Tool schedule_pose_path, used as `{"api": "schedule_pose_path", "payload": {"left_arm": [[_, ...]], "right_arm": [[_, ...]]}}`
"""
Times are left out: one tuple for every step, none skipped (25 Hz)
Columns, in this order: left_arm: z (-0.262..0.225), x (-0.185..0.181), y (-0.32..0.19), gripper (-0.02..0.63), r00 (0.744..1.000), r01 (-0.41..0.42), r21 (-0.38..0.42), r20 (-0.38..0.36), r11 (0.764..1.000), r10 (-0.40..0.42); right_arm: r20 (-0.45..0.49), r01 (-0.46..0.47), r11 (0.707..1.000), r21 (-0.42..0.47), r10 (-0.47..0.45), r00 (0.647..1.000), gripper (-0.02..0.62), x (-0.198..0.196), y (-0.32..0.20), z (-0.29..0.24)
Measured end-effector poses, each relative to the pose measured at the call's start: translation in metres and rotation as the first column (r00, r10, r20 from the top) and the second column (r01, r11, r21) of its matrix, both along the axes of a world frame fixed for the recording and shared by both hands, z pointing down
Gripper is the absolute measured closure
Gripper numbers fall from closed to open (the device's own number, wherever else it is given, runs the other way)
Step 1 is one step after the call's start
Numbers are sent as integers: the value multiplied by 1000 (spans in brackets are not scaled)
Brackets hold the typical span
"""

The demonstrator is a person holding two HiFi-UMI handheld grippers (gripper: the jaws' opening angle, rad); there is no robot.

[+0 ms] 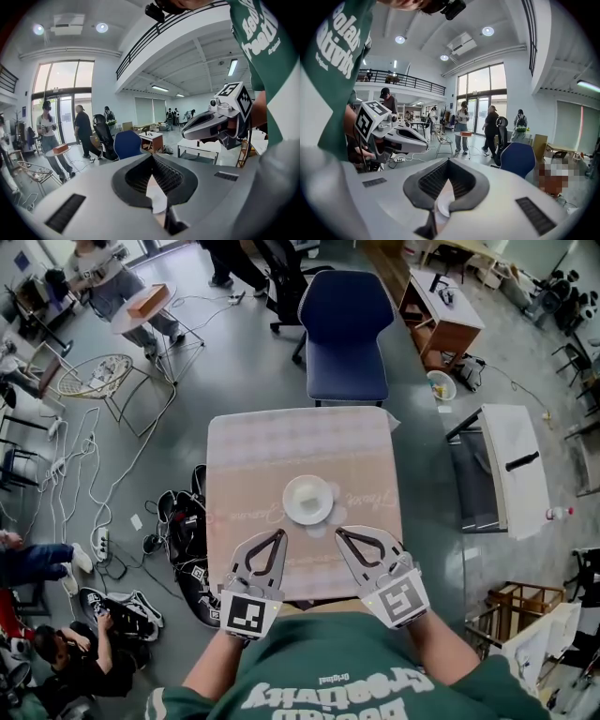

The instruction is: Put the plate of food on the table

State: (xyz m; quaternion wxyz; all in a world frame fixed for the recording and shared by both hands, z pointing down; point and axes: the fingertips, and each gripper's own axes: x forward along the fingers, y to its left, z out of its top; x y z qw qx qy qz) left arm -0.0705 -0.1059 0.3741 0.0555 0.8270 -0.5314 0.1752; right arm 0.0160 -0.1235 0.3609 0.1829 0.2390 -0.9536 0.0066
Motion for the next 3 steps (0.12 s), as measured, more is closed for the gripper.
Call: {"api": "schedule_pose_path", "payload": {"left_arm": [[0,0,0,597,1000,-1,0,0,1000,1],[0,0,0,597,1000,-4,0,2,1000,4],[0,1,-1,597,1000,-7,0,3,1000,7]], "right_arm": [[8,-2,1000,-4,2,1000,581,0,0,-1],[16,-4,1000,-7,5,1000,581,0,0,-1],[24,-6,1000,-11,7,1000,581,-1,0,-2]]}}
